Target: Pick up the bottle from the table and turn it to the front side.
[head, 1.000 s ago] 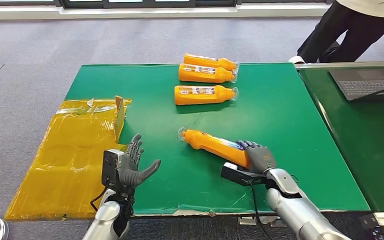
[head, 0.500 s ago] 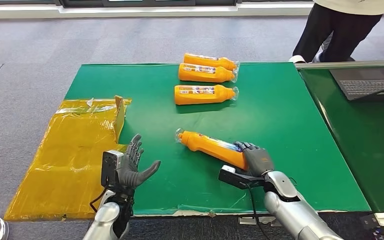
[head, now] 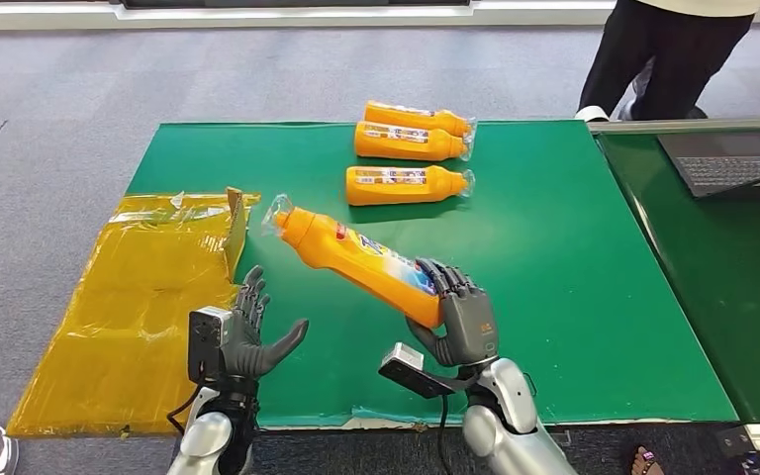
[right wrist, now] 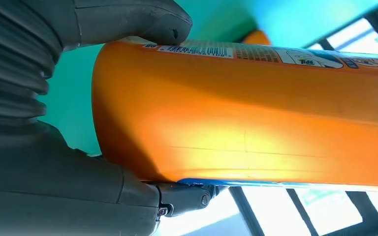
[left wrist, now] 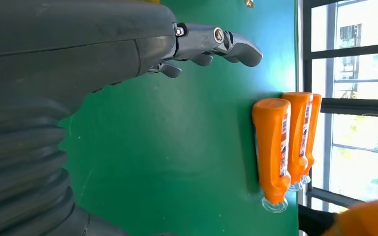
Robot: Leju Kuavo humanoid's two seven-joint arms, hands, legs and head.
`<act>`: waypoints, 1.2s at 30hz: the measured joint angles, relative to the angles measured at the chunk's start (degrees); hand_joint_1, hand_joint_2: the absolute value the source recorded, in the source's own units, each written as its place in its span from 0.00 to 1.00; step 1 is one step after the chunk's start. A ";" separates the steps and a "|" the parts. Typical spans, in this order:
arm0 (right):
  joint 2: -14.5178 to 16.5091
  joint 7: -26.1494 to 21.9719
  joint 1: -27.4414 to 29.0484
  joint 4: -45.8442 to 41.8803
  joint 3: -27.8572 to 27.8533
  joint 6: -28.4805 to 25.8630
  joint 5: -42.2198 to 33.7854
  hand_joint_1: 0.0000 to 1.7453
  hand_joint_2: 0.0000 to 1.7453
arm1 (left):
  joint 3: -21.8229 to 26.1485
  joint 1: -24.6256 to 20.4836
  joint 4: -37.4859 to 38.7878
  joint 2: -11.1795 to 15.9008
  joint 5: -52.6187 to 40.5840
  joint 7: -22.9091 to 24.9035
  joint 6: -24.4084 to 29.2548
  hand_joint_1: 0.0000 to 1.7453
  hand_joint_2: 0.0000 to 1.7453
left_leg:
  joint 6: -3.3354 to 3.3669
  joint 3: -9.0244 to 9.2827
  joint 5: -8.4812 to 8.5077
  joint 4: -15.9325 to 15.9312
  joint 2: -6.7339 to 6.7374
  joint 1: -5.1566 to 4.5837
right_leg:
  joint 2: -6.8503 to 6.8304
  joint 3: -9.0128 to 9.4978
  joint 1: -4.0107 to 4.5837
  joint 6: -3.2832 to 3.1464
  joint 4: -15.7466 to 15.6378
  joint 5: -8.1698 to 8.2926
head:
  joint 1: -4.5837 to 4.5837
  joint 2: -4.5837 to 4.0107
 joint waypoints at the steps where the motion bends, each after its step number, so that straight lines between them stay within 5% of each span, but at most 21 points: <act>1: 0.62 -0.41 0.78 -0.92 -0.15 -0.52 -0.33 1.00 1.00 | -0.01 0.25 -0.54 -0.16 -0.27 0.15 0.07 0.00 1.00 | 0.00 -0.01 -0.01 0.00 0.00 0.00 | 0.00 -0.01 0.00 0.00 0.00 0.00 | 0.00 0.00; 12: 3.32 -1.66 6.21 -6.87 -1.82 -0.89 -4.70 1.00 1.00 | -0.01 1.02 -3.03 -1.11 -2.87 0.97 0.73 0.00 1.00 | 0.01 -0.02 -0.02 0.00 0.02 -0.03 | 0.00 -0.03 -0.03 0.00 -0.01 0.01 | 0.00 0.00; 23: 5.56 -5.53 7.70 -8.74 -4.14 9.47 -19.43 1.00 1.00 | -1.00 -0.12 -3.80 -1.00 -3.75 0.11 -0.85 0.00 1.00 | 0.01 -0.03 -0.01 0.00 0.03 -0.02 | 0.00 -0.05 -0.02 0.00 -0.01 0.01 | 0.00 0.00; 36: 7.13 -7.50 7.84 -9.19 -6.24 11.95 -22.46 1.00 1.00 | -4.15 -2.85 -6.45 -0.21 -2.46 4.20 -6.19 0.00 1.00 | 0.01 -0.03 -0.01 0.00 0.03 -0.02 | 0.00 -0.06 -0.02 -0.01 -0.01 0.01 | -0.01 0.00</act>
